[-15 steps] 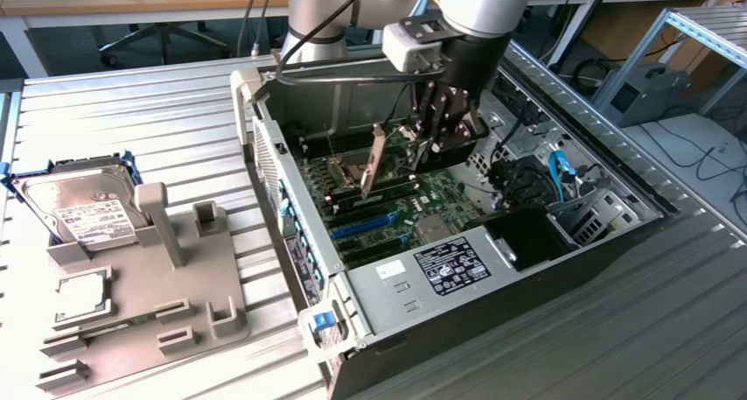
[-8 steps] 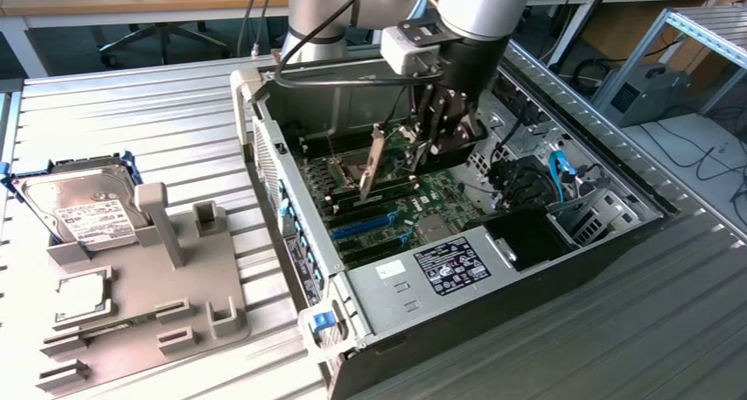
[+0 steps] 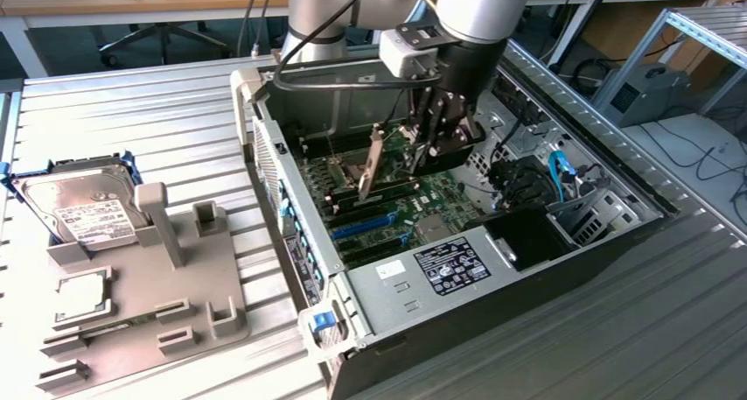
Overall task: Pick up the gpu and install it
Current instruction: 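Insert the gpu into the slot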
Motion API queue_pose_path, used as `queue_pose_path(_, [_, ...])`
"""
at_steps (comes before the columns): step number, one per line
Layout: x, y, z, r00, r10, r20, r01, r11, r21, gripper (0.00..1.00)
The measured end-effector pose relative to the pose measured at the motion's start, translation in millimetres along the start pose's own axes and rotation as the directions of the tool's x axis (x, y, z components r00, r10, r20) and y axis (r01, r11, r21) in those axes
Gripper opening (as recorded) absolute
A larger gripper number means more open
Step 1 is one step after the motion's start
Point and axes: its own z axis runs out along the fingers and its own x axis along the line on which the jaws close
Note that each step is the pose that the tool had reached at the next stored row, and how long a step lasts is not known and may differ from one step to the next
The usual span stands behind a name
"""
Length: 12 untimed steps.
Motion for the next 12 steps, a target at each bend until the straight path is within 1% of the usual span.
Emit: queue_pose_path(12, [0.9, 4.1, 4.3, 1.0000, 0.000, -0.0001, 0.000, 1.0000, -0.0001, 0.27])
